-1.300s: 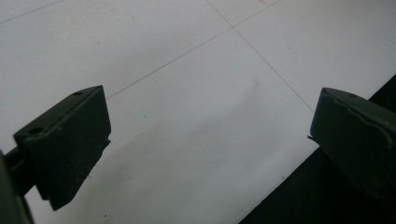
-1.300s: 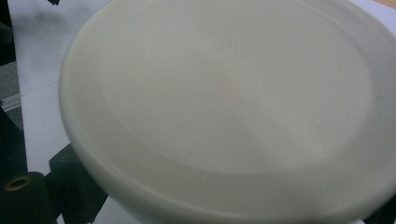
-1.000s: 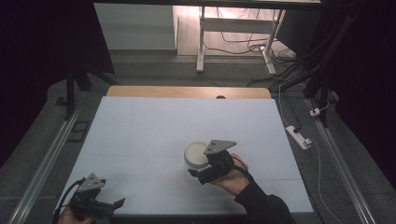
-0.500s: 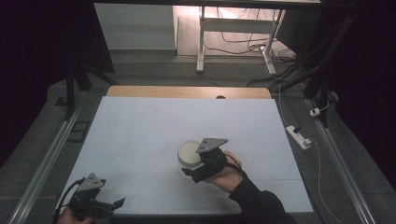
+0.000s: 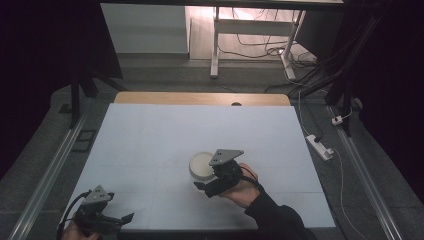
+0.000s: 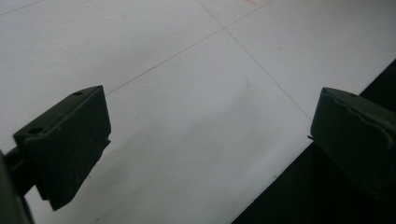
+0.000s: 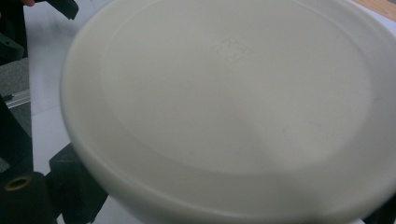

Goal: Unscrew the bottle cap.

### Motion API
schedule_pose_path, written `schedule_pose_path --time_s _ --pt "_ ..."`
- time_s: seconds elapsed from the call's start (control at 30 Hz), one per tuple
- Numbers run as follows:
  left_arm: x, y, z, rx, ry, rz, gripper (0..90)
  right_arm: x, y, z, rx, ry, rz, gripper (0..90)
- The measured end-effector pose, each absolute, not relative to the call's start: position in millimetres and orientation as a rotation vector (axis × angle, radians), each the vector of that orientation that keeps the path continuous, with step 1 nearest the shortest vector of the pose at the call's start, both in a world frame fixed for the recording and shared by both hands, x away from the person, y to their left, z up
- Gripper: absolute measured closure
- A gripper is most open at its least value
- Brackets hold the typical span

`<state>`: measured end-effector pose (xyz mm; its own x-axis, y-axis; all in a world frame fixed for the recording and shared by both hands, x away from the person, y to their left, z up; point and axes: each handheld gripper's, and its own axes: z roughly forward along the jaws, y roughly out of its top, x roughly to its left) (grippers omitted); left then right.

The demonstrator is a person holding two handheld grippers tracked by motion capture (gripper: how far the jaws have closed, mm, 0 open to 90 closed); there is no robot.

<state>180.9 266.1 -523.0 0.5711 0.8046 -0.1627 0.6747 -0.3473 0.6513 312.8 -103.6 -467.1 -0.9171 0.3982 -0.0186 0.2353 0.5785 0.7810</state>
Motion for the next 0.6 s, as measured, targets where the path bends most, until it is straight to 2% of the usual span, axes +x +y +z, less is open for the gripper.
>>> schedule_pose_path --time_s 0.6 --pt "190.6 267.6 -517.0 2.081 1.033 0.146 0.0 311.4 -104.8 -466.8 0.525 2.618 1.261 6.7"
